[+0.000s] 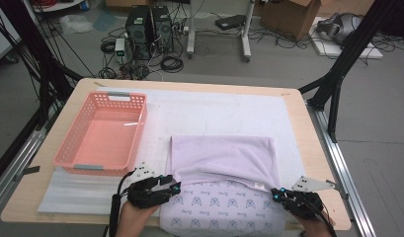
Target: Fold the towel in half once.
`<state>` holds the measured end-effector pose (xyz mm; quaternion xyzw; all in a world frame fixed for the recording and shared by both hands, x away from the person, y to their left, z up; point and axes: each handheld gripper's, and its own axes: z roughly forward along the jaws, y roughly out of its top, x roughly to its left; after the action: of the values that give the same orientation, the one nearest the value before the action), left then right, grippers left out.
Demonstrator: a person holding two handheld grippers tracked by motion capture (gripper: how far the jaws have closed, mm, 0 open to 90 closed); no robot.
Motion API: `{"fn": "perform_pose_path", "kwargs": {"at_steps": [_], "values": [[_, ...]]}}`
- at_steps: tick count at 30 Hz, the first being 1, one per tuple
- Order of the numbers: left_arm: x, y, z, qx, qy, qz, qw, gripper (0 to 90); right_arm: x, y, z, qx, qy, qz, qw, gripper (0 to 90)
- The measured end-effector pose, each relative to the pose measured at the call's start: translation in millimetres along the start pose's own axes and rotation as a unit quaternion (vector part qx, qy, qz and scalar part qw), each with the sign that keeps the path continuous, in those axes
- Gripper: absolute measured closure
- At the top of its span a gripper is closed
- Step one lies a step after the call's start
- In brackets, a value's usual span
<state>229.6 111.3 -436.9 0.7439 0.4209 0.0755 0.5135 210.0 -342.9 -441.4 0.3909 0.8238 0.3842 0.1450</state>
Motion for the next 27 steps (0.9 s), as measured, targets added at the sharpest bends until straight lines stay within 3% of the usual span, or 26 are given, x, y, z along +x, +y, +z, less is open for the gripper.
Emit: {"fn": "perform_pose_path", "kwargs": {"at_steps": [2,4,6,8,14,19,27], "values": [[-0.5,0.1,4.8,0.008,0.017,0.007,0.9998,54.4,0.4,0.1,0.6,0.002,0.000,0.000,1.0000,87.2],[-1.8,-1.2,11.3,0.017,0.038,0.020,0.9989,62.8,1.2,0.6,0.9,0.002,-0.002,-0.003,1.0000,87.2],[-3.0,-3.0,15.0,0.031,0.055,0.037,0.9973,79.3,1.6,0.9,0.8,0.002,-0.003,-0.003,1.0000,87.2],[-2.7,-4.6,16.9,0.033,0.066,0.045,0.9962,84.5,1.4,0.8,0.9,0.002,-0.004,-0.003,1.0000,87.2],[-0.2,-5.2,10.0,0.029,0.047,0.035,0.9979,86.7,1.2,0.6,0.1,0.000,-0.001,-0.001,1.0000,87.2],[-1.6,-6.9,-8.1,0.016,0.028,0.025,0.9992,86.7,2.6,1.9,-6.0,-0.009,0.006,-0.007,0.9999,87.3],[-5.5,-19.4,-34.6,0.018,0.010,0.012,0.9997,86.7,11.6,-7.6,-30.2,-0.021,0.018,-0.017,0.9995,87.4]]}}
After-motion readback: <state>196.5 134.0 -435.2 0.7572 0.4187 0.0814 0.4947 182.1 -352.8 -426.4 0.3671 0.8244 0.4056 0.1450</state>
